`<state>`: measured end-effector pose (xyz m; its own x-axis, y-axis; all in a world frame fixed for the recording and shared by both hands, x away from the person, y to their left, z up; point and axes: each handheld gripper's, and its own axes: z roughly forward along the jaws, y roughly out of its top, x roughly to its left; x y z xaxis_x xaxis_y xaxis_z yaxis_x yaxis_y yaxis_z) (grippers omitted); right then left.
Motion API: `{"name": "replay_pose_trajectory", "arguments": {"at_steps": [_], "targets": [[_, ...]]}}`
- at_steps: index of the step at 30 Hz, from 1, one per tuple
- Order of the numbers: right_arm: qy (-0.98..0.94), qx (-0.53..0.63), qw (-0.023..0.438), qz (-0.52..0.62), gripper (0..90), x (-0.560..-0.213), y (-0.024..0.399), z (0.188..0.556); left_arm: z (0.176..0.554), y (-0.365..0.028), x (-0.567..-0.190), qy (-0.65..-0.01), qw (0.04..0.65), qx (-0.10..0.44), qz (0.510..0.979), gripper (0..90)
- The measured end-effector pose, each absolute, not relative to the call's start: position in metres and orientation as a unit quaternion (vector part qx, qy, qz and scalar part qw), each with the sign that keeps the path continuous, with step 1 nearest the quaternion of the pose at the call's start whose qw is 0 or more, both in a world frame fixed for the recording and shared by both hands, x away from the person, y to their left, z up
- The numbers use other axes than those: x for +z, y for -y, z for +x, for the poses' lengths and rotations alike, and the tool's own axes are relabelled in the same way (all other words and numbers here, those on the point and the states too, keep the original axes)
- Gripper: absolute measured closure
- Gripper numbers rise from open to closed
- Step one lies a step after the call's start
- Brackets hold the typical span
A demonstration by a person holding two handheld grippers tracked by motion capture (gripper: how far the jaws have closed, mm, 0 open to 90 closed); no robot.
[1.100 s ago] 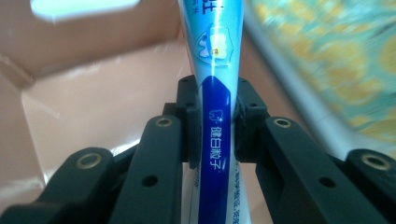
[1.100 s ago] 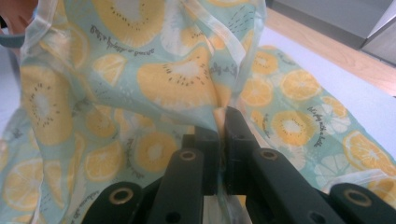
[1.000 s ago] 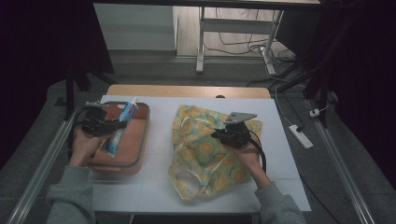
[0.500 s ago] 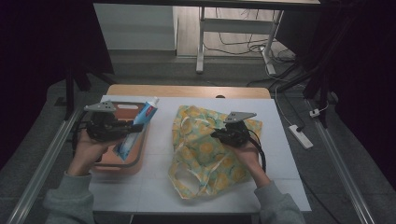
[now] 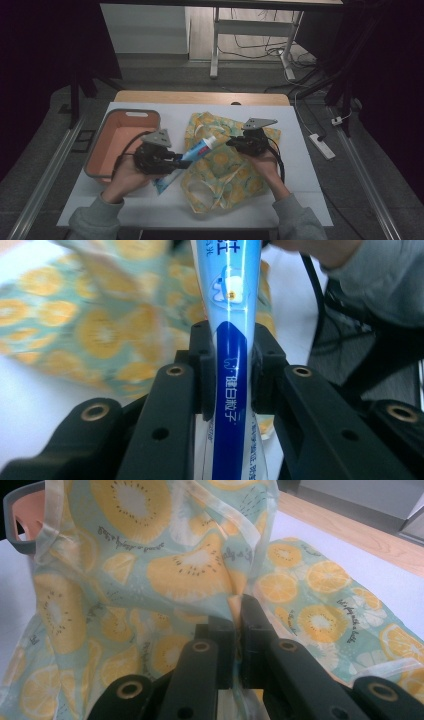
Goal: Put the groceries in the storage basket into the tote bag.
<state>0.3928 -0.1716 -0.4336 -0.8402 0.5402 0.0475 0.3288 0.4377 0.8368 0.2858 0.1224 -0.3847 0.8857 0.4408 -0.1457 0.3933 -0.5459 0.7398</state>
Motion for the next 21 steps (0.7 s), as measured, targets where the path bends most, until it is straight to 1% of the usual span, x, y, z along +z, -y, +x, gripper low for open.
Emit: {"name": "replay_pose_trajectory", "arguments": {"at_steps": [4, 12, 21], "targets": [[-0.837, 0.469, 0.111, 0.259, 86.5, -0.432, 0.172, 0.392, 0.290, -0.096, -0.400, -0.232, 0.378, 0.018, 0.896, 75.3], [-0.829, 0.487, 0.108, 0.252, 86.4, -0.422, 0.173, 0.385, 0.293, -0.068, -0.417, -0.256, 0.311, 0.048, 0.914, 75.2], [-0.826, 0.499, 0.107, 0.241, 86.4, -0.414, 0.166, 0.372, 0.310, -0.043, -0.420, -0.270, 0.294, 0.027, 0.917, 75.0]]}}
